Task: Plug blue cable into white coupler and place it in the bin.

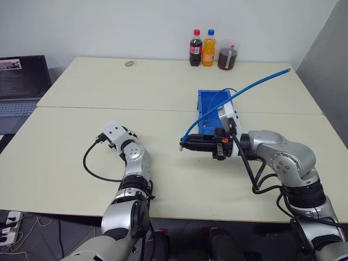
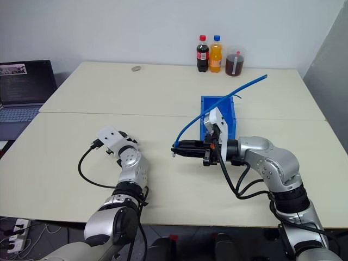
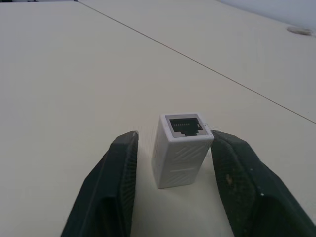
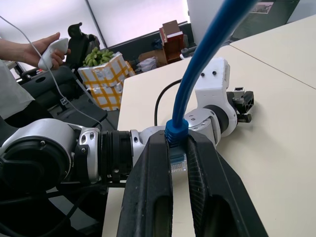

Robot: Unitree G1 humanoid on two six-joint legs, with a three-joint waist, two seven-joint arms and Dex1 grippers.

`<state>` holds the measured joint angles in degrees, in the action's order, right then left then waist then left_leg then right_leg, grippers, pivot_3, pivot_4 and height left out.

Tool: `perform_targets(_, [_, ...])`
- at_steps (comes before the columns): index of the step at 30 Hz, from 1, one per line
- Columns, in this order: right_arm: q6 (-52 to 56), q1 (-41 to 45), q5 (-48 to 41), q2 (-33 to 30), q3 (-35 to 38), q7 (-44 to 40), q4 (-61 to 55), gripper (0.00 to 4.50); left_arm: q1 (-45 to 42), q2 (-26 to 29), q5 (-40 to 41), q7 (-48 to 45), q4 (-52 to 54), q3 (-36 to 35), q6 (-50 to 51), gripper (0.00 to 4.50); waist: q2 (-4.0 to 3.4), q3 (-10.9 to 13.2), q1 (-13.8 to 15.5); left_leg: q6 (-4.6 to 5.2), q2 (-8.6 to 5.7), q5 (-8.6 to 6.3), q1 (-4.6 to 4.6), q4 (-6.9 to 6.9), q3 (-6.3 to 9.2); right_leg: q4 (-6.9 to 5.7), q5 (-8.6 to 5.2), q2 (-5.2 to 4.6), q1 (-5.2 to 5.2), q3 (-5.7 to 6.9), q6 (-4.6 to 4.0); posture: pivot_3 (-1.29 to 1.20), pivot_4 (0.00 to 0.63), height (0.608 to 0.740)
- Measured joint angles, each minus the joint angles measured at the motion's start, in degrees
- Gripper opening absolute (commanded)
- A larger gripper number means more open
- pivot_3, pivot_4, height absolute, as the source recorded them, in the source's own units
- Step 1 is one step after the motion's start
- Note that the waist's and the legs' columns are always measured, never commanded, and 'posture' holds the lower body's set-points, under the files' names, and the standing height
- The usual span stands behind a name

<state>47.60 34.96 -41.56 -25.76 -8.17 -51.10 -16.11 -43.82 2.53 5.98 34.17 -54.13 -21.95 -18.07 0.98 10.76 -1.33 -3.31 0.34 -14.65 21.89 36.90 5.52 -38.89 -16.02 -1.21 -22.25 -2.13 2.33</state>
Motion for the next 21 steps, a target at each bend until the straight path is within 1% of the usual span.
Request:
perform_targets(2, [0.00,-0.04,0.00,0.00,0.00,0.01,-0.02,0.13,0.00,0.00,0.03,0.00,-0.01,0.01,-0.03,1.19,0.00,0.00,0.00,0.00,0.00,0.00,0.00,0.00,0.00,0.00,0.00,0.00,0.00,0.00,0.00,0.00,0.150,0.740])
perform_targets(4, [0.00,-0.06,0.00,0.00,0.00,0.01,-0.02,0.13,0.01,0.01,0.08,0.00,-0.01,0.01,-0.06,0.86,0.00,0.00,0.00,0.00,0.00,0.00,0.00,0.00,0.00,0.00,0.00,0.00,0.00,0.00,0.00,0.00,0.150,0.740])
perform_targets(5, [0.00,-0.05,0.01,0.00,0.00,0.01,-0.02,0.13,0.01,0.02,0.14,0.00,-0.01,0.01,-0.07,0.80,0.00,0.00,0.00,0.00,0.00,0.00,0.00,0.00,0.00,0.00,0.00,0.00,0.00,0.00,0.00,0.00,0.150,0.740])
perform_targets(12, [0.00,-0.11,0.01,0.02,0.00,0.09,-0.03,0.13,0.38,0.61,0.57,-2.09,0.22,0.22,-0.04,0.80,0.00,0.00,-0.14,0.00,0.01,0.00,-0.02,-0.02,0.00,0.00,0.00,0.01,0.00,0.00,0.00,0.00,0.150,0.740])
perform_targets(16, [-0.10,-0.10,0.28,0.12,0.01,0.72,-0.04,0.13,2.76,4.02,-0.53,-14.43,0.91,4.89,0.04,0.80,0.00,0.00,-0.22,-0.05,0.02,0.03,0.03,-0.04,0.00,0.00,0.00,0.04,-0.04,0.01,-0.01,0.00,0.150,0.740])
perform_targets(19, [-0.65,-0.08,1.11,-0.08,0.10,1.28,-0.10,0.13,4.47,6.87,-0.71,-28.75,3.06,9.72,0.49,0.80,0.03,0.02,-0.16,-0.13,0.01,0.07,0.17,-0.04,0.02,0.08,0.01,0.02,-0.10,0.03,-0.01,0.00,0.150,0.740])
perform_targets(21, [-1.14,-0.08,2.05,-0.57,0.22,1.56,-0.16,0.13,5.85,8.99,0.41,-41.74,6.56,13.03,0.51,0.80,0.03,0.02,-0.22,-0.25,0.02,0.14,0.20,-0.09,0.00,0.19,0.01,0.01,-0.12,0.01,-0.02,0.00,0.150,0.740])
